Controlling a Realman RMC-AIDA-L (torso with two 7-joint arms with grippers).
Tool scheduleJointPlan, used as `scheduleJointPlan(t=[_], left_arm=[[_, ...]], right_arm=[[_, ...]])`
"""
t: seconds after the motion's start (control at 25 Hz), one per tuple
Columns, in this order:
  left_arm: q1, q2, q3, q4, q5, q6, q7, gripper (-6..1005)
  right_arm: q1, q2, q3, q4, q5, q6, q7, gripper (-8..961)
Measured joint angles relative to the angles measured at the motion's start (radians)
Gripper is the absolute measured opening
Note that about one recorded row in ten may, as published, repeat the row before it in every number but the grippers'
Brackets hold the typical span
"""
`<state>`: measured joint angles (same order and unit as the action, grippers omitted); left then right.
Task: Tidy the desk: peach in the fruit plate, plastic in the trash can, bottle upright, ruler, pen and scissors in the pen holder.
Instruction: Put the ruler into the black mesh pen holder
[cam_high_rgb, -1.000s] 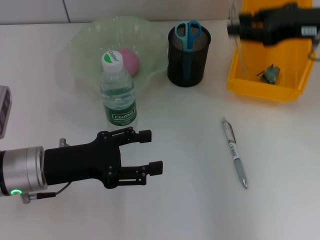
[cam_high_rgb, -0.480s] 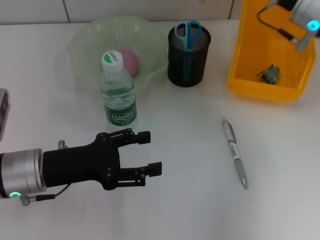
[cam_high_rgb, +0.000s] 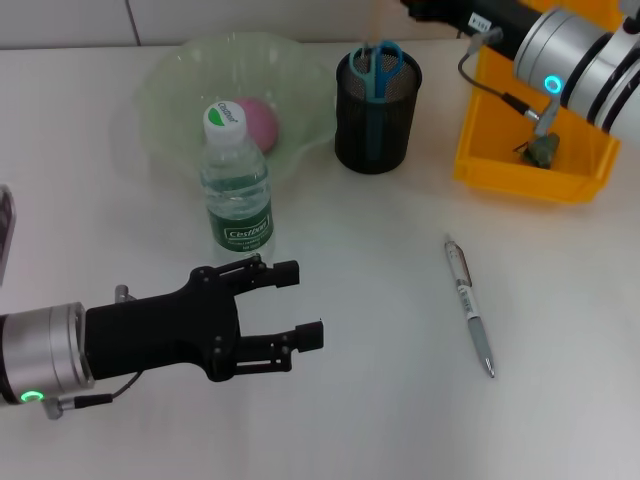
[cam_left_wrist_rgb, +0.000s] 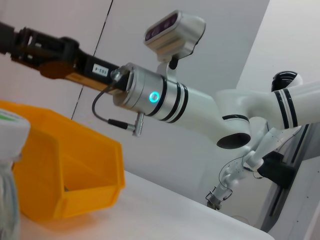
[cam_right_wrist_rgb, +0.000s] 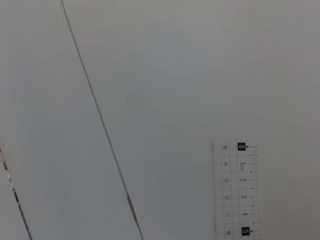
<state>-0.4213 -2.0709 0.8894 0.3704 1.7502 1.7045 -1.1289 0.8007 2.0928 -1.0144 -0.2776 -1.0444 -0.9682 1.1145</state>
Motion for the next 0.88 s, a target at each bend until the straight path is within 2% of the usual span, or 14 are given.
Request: scheduleJointPlan(t=[0.52, 0.88], left_arm=[[-0.006, 0.0, 0.009, -0.007, 0.007, 0.003, 0.019, 846], [-0.003, 0.0, 0.01, -0.007, 0.007, 0.008, 0.024, 846]], right_arm=[[0.01, 0.0, -0.017, 0.06, 0.0, 0.042, -0.029, 402], [0.015, -0.001, -0.098, 0.061, 0.002, 0.061, -0.03, 405]])
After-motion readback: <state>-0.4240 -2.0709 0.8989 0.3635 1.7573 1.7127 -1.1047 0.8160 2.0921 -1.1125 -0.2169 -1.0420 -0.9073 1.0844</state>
